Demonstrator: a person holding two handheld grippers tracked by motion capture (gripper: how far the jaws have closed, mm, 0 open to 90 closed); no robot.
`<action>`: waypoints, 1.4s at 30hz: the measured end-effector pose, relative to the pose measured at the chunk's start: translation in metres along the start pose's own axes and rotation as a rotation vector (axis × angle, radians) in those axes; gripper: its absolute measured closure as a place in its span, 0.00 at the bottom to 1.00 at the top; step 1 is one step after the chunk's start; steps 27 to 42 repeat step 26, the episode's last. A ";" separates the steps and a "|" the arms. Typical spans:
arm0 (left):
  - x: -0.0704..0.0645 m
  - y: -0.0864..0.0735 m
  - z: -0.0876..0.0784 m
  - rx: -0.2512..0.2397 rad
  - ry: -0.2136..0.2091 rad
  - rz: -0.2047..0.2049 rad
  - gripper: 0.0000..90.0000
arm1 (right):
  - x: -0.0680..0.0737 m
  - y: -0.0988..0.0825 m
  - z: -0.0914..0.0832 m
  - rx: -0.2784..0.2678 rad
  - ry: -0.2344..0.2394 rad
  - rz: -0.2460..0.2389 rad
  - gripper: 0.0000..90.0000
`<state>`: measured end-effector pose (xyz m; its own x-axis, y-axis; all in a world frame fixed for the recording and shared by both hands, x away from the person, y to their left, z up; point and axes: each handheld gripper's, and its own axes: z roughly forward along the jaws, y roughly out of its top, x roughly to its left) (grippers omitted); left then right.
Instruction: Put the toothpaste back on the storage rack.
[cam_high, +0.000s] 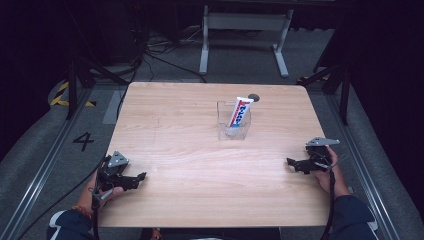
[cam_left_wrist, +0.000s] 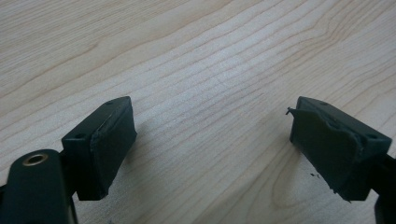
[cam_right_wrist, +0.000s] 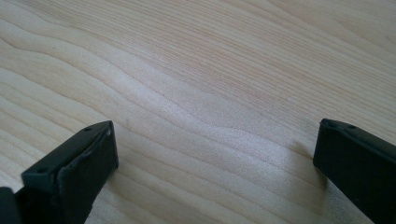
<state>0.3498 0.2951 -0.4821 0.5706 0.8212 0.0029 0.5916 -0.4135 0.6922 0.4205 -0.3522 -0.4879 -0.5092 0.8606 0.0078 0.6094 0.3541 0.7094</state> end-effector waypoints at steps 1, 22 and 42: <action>0.000 0.000 0.000 0.000 0.000 0.000 0.16 | 0.000 0.000 0.000 0.001 0.001 -0.001 0.00; -0.001 0.001 0.001 0.004 0.001 -0.012 0.15 | 0.000 0.000 0.000 0.002 0.003 -0.006 0.00; -0.001 0.001 0.001 0.006 0.000 -0.013 0.15 | 0.000 0.000 0.000 0.002 0.002 -0.007 0.00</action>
